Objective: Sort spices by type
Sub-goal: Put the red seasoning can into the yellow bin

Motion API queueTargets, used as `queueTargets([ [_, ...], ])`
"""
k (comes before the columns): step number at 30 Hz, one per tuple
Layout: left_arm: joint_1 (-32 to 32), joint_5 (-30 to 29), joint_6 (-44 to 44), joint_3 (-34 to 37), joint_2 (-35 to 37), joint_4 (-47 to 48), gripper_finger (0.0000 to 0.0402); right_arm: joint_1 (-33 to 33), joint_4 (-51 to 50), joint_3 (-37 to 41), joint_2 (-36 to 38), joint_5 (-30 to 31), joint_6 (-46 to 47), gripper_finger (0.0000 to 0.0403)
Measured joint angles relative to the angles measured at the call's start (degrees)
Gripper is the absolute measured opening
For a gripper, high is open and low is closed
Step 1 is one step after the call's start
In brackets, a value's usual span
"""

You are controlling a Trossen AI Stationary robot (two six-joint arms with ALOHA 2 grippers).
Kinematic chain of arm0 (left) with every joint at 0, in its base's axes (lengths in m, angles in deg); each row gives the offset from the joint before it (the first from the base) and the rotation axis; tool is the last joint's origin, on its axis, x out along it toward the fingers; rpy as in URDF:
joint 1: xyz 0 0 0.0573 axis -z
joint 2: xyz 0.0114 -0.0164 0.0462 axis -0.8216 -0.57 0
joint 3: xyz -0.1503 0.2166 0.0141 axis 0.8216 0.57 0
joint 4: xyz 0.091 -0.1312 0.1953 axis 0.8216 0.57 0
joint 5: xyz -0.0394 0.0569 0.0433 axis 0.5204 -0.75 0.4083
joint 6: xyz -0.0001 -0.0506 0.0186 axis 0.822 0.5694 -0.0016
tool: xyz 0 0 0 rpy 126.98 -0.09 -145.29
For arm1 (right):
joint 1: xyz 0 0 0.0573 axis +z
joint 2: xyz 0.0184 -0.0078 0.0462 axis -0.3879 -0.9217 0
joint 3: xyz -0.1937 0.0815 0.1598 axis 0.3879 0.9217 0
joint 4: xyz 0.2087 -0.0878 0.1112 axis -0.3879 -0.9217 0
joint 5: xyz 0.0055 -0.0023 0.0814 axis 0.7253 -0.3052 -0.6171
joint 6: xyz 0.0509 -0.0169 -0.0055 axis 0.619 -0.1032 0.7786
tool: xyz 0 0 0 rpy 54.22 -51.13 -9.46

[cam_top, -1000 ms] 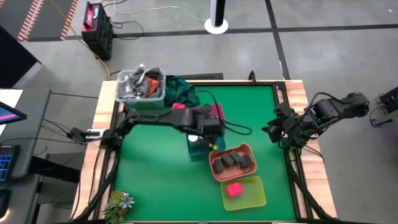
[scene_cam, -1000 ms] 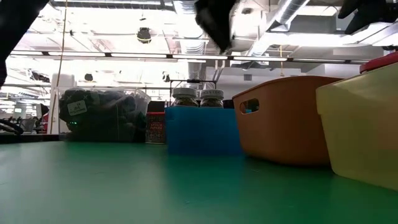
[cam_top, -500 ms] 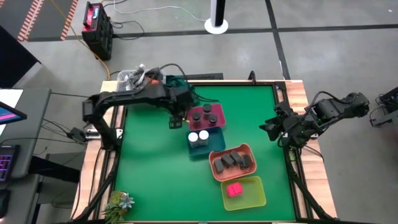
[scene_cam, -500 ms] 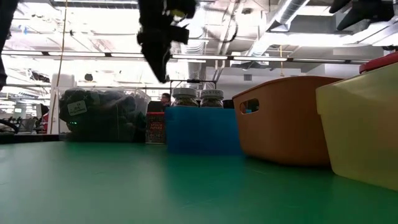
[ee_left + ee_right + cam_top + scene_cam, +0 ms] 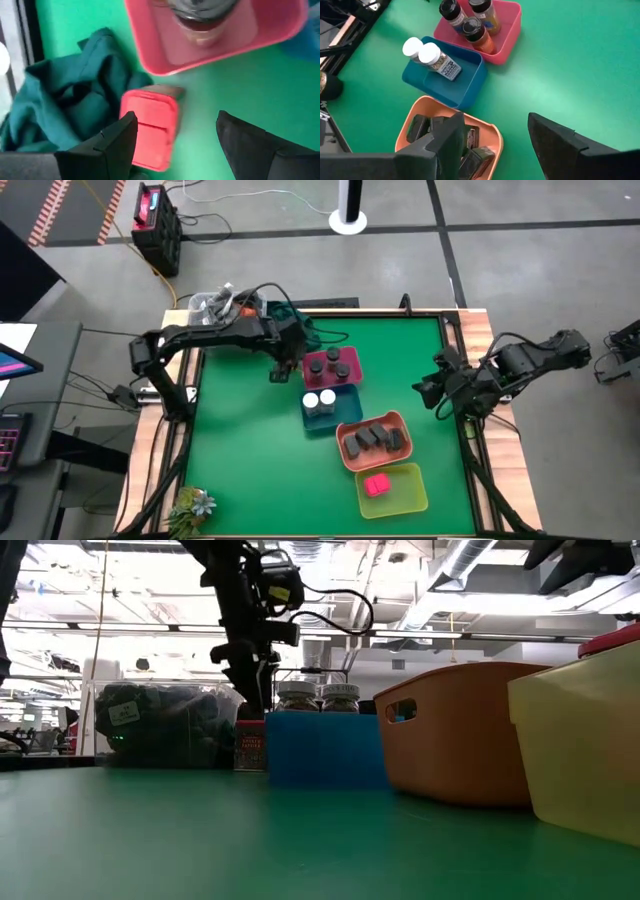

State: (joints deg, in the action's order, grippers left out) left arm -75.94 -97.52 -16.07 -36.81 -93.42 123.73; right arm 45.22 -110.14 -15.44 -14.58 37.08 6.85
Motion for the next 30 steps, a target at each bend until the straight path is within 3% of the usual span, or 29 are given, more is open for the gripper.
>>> queueTargets([
  [11, -7.85, 8.72, -1.88, -0.02, -0.13, 0.05, 0.0256, -0.01, 0.60, 0.00, -2.90, -0.16, 1.08, 0.0244],
  [20, -8.37, 12.65, -7.80, -0.13, -1.67, -1.46, 0.0256, -0.09, 1.31, 0.00, -3.15, -0.40, 2.43, 0.0244],
  [30, -7.93, 7.46, -10.29, -0.26, -5.81, -1.73, 0.0256, -0.09, 2.60, 0.00, -3.15, -0.43, 3.82, 0.0244],
])
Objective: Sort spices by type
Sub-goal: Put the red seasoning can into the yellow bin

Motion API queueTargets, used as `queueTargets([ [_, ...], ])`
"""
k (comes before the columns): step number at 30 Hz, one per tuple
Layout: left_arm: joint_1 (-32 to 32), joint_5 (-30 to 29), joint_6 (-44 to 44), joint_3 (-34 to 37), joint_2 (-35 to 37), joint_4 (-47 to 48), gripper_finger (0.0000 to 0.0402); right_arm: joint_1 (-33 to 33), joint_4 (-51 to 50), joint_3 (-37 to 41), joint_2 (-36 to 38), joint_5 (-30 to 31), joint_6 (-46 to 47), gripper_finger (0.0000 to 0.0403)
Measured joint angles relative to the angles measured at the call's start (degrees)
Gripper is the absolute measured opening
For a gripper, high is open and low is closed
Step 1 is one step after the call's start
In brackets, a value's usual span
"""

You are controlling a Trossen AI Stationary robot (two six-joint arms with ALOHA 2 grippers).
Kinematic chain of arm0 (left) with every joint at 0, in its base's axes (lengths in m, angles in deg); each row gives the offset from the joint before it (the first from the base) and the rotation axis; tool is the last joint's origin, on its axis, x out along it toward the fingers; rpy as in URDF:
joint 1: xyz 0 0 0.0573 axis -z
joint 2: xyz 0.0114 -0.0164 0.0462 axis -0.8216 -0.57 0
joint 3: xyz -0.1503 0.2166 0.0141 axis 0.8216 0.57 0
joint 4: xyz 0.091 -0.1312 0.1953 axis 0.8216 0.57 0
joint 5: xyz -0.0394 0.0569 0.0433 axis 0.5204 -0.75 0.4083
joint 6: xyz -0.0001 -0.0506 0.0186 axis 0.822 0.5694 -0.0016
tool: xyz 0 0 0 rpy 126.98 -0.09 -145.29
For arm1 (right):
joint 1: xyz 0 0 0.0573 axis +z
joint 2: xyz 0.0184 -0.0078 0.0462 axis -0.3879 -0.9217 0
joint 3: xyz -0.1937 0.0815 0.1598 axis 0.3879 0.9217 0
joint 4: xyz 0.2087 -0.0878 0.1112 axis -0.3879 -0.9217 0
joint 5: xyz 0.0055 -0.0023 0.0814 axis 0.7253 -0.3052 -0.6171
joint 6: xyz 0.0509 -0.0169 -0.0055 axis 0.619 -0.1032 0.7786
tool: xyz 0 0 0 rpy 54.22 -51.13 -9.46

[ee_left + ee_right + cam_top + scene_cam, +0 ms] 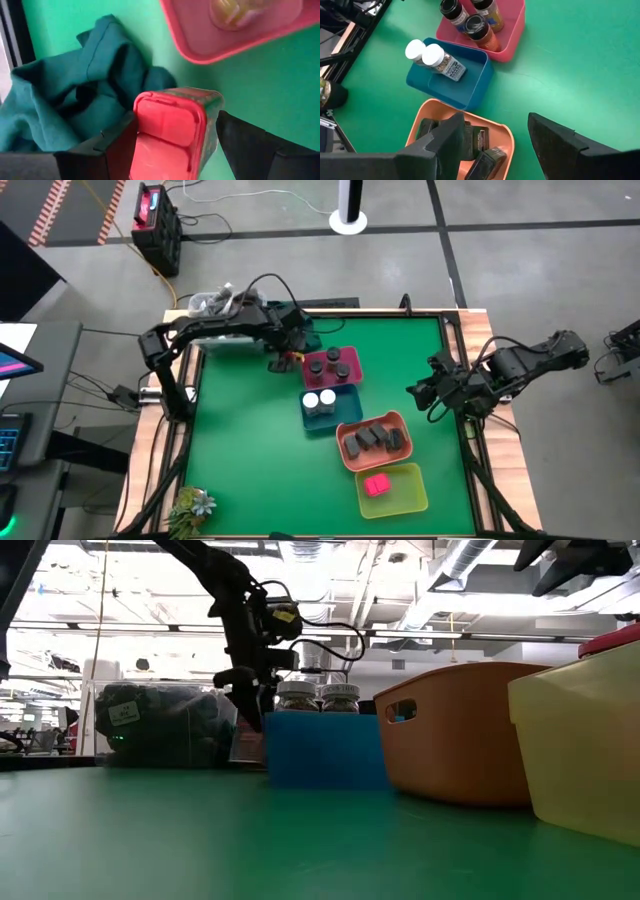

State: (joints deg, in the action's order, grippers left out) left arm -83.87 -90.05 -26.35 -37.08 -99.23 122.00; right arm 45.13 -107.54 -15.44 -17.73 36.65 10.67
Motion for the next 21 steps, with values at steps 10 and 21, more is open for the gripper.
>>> queueTargets([
  [10, 0.67, -1.59, 0.83, 0.26, 1.44, 3.57, 0.0256, 0.00, -0.05, 0.00, 0.00, 0.00, -0.13, 0.0244],
  [21, 1.96, -3.78, 2.23, 0.26, 3.28, 10.01, 0.0256, 0.00, -0.31, 0.00, 0.00, 0.02, -0.84, 0.0244],
])
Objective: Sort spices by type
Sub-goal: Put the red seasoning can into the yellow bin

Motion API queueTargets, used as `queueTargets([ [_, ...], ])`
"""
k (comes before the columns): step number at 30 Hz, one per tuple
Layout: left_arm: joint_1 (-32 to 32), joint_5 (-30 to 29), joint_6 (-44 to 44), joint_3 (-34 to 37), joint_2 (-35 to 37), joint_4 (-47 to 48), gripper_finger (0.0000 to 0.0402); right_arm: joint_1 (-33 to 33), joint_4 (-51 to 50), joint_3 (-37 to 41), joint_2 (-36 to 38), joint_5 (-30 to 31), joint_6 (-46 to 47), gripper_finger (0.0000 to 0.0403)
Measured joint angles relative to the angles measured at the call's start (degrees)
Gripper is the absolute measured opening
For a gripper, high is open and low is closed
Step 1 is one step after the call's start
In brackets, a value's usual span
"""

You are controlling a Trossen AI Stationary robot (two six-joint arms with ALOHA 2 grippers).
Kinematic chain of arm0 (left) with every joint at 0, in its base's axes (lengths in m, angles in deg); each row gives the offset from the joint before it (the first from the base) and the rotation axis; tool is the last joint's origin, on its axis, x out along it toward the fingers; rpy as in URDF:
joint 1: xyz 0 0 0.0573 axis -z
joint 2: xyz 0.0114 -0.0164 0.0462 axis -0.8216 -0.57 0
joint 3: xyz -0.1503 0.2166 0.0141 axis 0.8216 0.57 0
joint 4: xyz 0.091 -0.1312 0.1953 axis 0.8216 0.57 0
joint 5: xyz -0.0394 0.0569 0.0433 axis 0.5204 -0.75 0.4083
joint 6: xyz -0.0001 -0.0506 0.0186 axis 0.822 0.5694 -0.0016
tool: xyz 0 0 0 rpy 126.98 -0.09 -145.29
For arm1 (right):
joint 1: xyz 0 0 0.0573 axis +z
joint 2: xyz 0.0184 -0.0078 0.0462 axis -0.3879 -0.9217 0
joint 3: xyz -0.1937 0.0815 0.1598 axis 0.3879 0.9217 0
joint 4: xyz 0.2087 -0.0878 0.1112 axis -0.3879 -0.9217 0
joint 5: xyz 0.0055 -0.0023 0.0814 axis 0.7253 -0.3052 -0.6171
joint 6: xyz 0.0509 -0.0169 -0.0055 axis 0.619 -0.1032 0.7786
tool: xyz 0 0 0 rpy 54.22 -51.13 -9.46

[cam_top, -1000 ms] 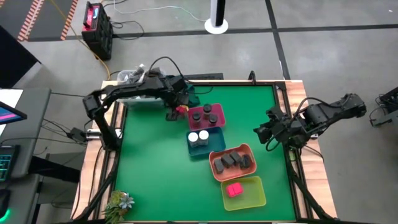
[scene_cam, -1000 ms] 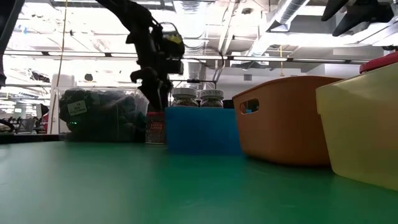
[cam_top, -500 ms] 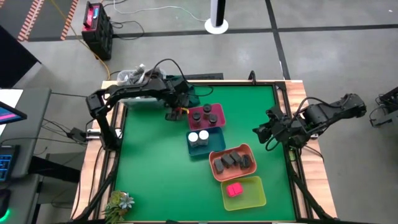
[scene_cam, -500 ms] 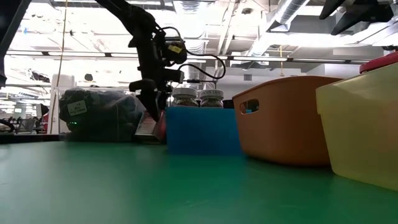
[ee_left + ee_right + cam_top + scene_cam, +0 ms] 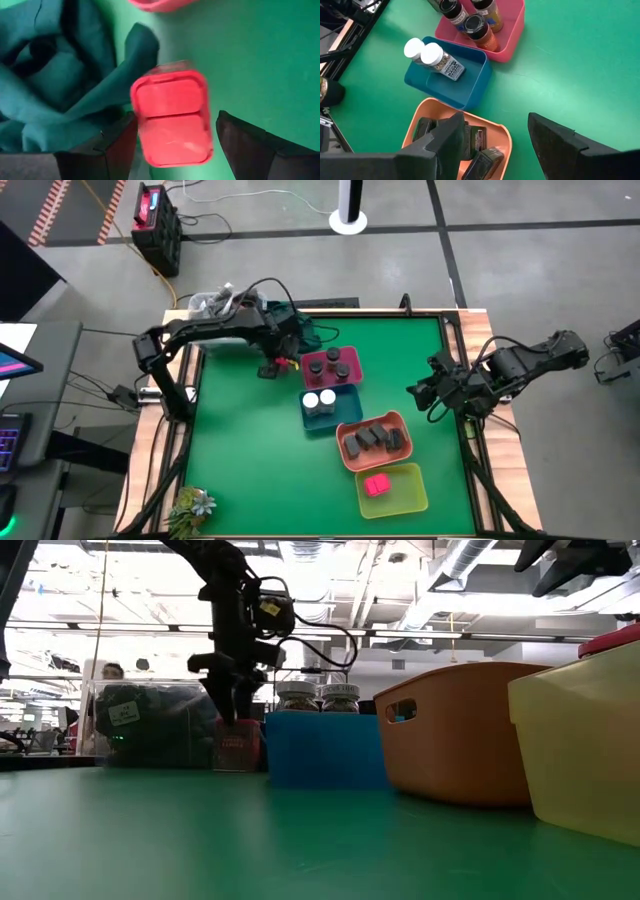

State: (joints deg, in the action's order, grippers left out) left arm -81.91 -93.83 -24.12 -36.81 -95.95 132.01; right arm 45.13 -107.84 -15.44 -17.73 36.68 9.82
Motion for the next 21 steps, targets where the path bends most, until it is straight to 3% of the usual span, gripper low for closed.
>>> queueTargets([
  [4, -0.16, -2.44, 2.24, 0.00, 0.00, -0.12, 0.0256, 0.00, 0.02, 0.00, 0.00, 0.00, -0.13, 0.0244],
  [15, -1.75, -0.50, 6.01, -0.09, 2.40, 0.21, 0.0257, 0.09, 0.28, 0.00, 0.00, 0.00, -0.11, 0.0244],
  [21, -2.48, -0.55, 5.93, -0.11, 2.45, 0.85, 0.0286, 0.07, 1.69, 0.00, -0.09, 0.02, -0.85, 0.0244],
])
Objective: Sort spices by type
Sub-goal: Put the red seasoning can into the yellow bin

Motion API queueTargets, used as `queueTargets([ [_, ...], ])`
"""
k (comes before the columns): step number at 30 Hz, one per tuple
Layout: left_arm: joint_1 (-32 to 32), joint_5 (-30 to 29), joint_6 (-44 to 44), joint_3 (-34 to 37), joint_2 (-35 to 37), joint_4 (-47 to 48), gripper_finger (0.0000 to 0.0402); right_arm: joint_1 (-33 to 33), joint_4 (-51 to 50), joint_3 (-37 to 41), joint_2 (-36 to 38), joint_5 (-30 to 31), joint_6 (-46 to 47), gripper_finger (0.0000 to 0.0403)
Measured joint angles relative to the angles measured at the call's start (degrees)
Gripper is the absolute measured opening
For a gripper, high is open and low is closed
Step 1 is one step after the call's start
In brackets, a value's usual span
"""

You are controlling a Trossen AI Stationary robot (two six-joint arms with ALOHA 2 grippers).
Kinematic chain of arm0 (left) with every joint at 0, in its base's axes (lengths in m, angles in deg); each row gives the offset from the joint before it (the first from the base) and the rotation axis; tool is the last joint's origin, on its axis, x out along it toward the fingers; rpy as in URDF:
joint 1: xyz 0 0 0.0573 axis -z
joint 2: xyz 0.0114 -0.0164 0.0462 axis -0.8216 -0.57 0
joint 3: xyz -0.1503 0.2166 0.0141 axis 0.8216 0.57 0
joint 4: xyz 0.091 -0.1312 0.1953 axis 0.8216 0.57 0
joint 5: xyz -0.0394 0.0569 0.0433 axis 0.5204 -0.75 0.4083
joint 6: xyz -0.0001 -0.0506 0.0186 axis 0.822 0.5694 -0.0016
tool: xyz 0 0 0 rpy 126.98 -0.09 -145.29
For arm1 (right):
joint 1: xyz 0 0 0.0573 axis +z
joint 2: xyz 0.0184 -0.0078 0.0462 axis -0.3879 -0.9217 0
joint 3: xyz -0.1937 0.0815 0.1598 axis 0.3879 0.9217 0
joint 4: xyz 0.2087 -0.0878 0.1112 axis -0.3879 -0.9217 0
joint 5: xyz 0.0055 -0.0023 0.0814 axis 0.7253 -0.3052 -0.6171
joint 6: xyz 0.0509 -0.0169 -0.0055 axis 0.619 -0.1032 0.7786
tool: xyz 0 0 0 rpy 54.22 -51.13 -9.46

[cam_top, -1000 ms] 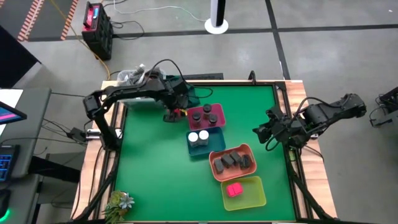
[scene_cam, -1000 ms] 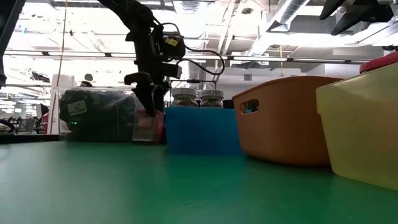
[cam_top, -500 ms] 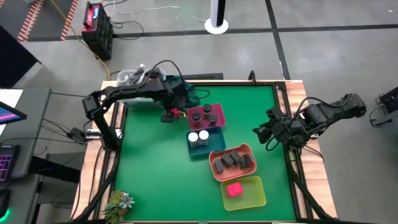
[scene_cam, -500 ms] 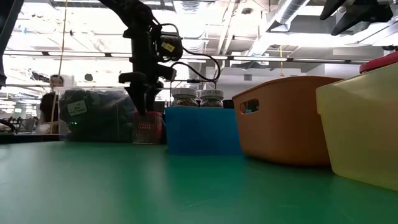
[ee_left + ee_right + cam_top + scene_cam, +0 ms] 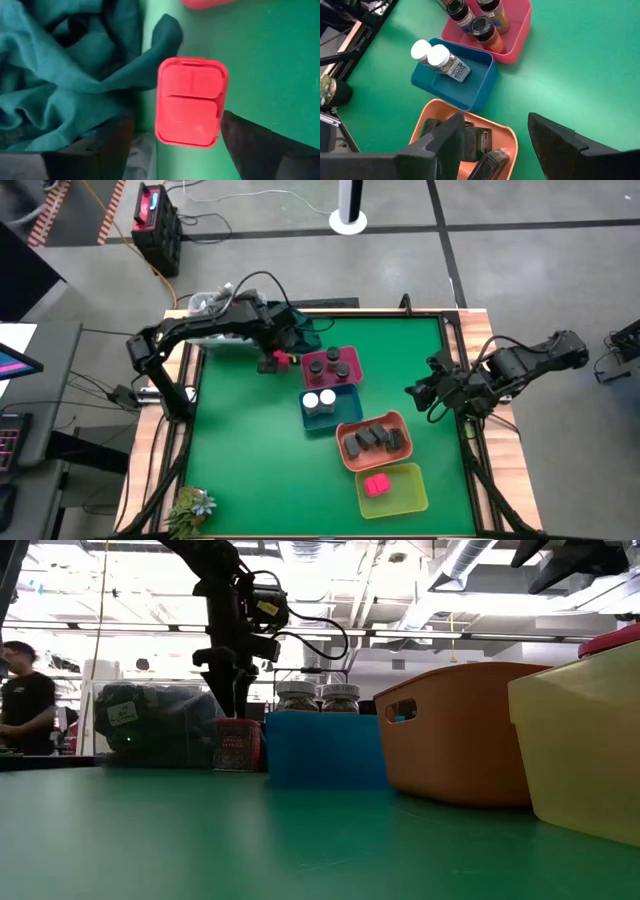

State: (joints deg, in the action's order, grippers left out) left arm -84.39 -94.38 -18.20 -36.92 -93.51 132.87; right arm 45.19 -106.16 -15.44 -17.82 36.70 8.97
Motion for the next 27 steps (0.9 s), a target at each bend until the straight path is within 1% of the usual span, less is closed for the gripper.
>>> queueTargets([
  [4, 0.15, 1.07, -1.09, 0.00, 0.00, 0.22, 0.0314, 0.00, 0.01, 0.00, -0.09, 0.00, 0.03, 0.0244],
  [7, 0.06, 1.95, -1.07, 0.00, 0.00, 0.20, 0.0324, 0.00, 0.02, 0.00, -0.09, 0.01, 0.24, 0.0244],
  [9, -0.13, 3.31, -1.24, 0.00, 0.00, -0.03, 0.0324, 0.00, 0.18, 0.00, -0.09, 0.00, 0.26, 0.0244],
  [14, 0.17, 3.57, -4.37, 0.44, -0.07, -2.98, 0.0322, 0.00, 1.14, 0.00, -0.09, 0.07, 0.26, 0.0244],
  [16, 0.71, 3.68, -5.16, 0.42, -1.13, -3.16, 0.0322, 0.00, 1.37, 0.00, -0.09, 0.13, 0.27, 0.0244],
  [21, 1.28, 3.73, -3.60, 0.46, -5.06, -2.18, 0.0321, -0.01, 2.60, 0.00, -0.09, 0.22, 0.31, 0.0244],
  [25, 1.56, 1.85, -2.13, 0.46, -6.80, -2.42, 0.0319, -0.02, 2.91, 0.00, -0.09, 0.22, 0.92, 0.0244],
  [27, 1.59, 1.21, -2.28, 0.46, -6.86, -1.95, 0.0311, 0.00, 2.94, 0.00, -0.09, 0.22, 0.94, 0.0244],
])
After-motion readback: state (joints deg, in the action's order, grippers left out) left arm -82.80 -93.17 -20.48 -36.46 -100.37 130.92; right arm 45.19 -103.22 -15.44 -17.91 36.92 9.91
